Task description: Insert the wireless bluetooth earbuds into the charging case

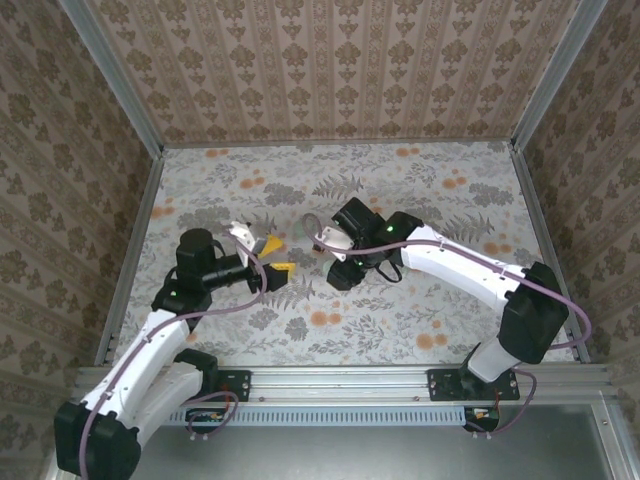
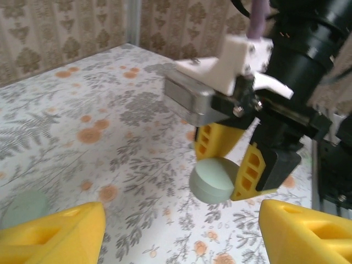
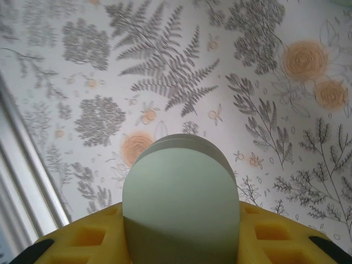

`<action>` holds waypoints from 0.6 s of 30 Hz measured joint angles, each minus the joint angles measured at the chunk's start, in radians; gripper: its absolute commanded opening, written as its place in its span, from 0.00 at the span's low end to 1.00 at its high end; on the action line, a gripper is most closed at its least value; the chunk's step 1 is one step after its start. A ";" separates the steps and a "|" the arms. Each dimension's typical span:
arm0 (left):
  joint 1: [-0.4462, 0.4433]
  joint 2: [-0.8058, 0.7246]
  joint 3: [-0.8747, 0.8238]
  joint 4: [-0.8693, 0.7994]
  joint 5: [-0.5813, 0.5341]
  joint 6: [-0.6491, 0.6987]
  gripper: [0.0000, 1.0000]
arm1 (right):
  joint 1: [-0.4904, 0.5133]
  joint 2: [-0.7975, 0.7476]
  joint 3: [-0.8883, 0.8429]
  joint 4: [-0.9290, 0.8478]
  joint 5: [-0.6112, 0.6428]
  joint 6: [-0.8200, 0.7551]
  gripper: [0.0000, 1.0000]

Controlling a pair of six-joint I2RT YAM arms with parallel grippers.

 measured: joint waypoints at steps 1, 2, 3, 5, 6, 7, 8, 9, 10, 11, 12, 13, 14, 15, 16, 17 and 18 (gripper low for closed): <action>-0.011 0.010 0.010 0.000 0.007 0.004 0.74 | 0.000 0.000 0.018 -0.013 -0.005 -0.011 0.30; -0.023 0.025 0.024 0.001 0.014 0.006 0.74 | 0.000 -0.001 0.037 -0.027 -0.010 -0.025 0.30; -0.029 0.042 0.041 0.000 0.020 0.006 0.74 | 0.000 -0.005 0.051 -0.037 -0.013 -0.038 0.29; -0.032 0.072 0.071 0.000 0.029 0.006 0.73 | 0.000 -0.021 0.057 -0.049 -0.015 -0.060 0.29; -0.033 0.087 0.085 0.000 0.035 0.006 0.73 | 0.000 -0.032 0.057 -0.056 -0.016 -0.071 0.29; -0.034 0.096 0.093 0.001 0.039 0.010 0.72 | 0.000 -0.043 0.057 -0.060 -0.017 -0.081 0.29; -0.038 0.103 0.099 0.001 0.040 0.018 0.72 | 0.000 -0.053 0.058 -0.064 -0.021 -0.089 0.29; -0.045 0.104 0.102 0.000 0.042 0.031 0.72 | 0.000 -0.064 0.061 -0.072 -0.026 -0.100 0.29; -0.058 0.104 0.103 -0.002 0.040 0.045 0.72 | 0.000 -0.070 0.067 -0.082 -0.032 -0.107 0.30; -0.076 0.104 0.106 -0.009 0.039 0.064 0.72 | 0.000 -0.073 0.078 -0.094 -0.040 -0.115 0.29; -0.100 0.105 0.113 -0.022 0.040 0.083 0.72 | 0.000 -0.074 0.095 -0.108 -0.046 -0.127 0.30; -0.116 0.107 0.119 -0.032 0.040 0.099 0.73 | 0.000 -0.073 0.111 -0.119 -0.051 -0.135 0.30; -0.135 0.111 0.128 -0.043 0.043 0.116 0.73 | 0.000 -0.073 0.131 -0.135 -0.055 -0.148 0.30; -0.146 0.118 0.140 -0.050 0.048 0.130 0.73 | 0.000 -0.074 0.149 -0.150 -0.060 -0.162 0.30; -0.152 0.127 0.152 -0.054 0.053 0.141 0.73 | 0.000 -0.074 0.163 -0.161 -0.064 -0.175 0.30; -0.157 0.139 0.166 -0.056 0.060 0.151 0.73 | 0.000 -0.074 0.177 -0.174 -0.070 -0.192 0.30; -0.162 0.153 0.182 -0.059 0.065 0.161 0.72 | 0.000 -0.076 0.187 -0.186 -0.075 -0.209 0.30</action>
